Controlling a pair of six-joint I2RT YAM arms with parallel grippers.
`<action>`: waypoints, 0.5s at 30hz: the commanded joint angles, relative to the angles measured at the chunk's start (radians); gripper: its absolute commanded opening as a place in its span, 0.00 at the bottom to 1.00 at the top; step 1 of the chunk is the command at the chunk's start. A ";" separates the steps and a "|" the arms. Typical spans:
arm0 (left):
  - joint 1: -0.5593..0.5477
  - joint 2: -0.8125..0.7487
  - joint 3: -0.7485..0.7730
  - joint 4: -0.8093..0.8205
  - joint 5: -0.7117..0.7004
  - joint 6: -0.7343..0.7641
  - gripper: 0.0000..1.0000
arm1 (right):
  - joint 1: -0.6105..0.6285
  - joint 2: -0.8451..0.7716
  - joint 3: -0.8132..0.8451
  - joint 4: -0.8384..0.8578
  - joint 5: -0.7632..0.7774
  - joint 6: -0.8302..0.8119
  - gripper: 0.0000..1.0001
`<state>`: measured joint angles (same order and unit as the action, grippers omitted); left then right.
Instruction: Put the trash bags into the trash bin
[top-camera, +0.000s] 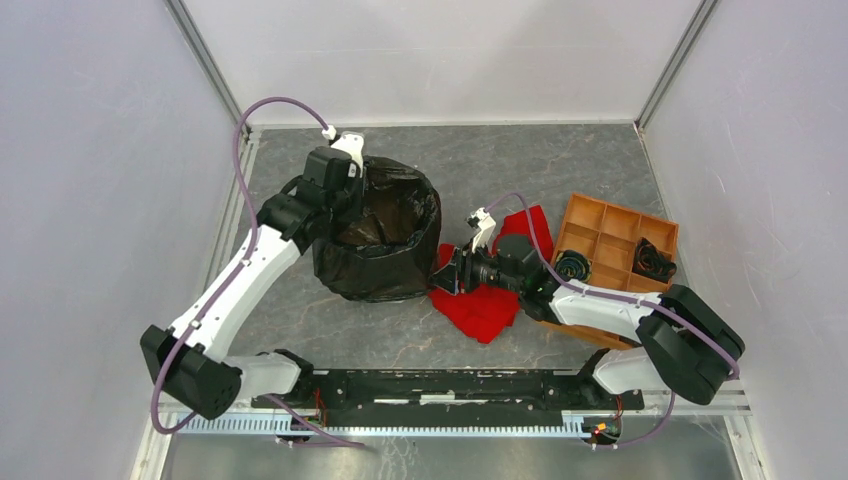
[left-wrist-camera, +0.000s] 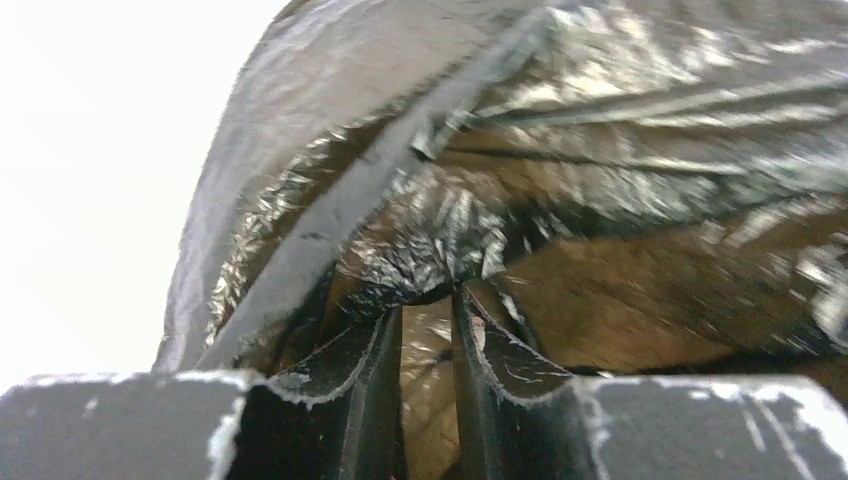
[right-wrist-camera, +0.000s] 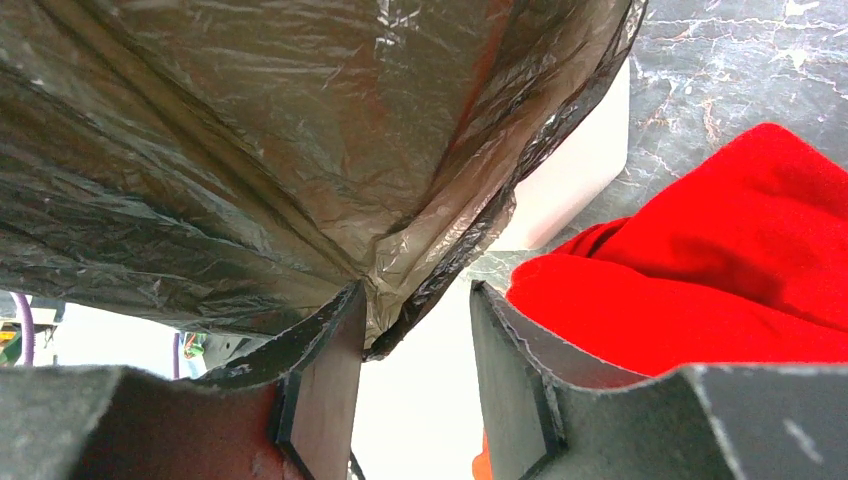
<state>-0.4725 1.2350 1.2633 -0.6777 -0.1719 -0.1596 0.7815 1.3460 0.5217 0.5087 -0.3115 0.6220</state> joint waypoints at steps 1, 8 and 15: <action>-0.002 0.020 0.021 0.018 -0.208 0.025 0.32 | 0.000 -0.014 0.020 0.037 0.009 -0.009 0.49; -0.002 -0.029 0.097 0.036 0.135 -0.049 0.48 | 0.001 0.001 0.027 0.044 0.000 -0.009 0.54; -0.047 -0.077 0.065 0.065 0.257 -0.128 0.56 | 0.001 -0.018 0.016 0.019 0.022 -0.029 0.71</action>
<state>-0.4904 1.1984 1.3216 -0.6662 -0.0189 -0.2047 0.7815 1.3464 0.5217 0.5064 -0.3115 0.6212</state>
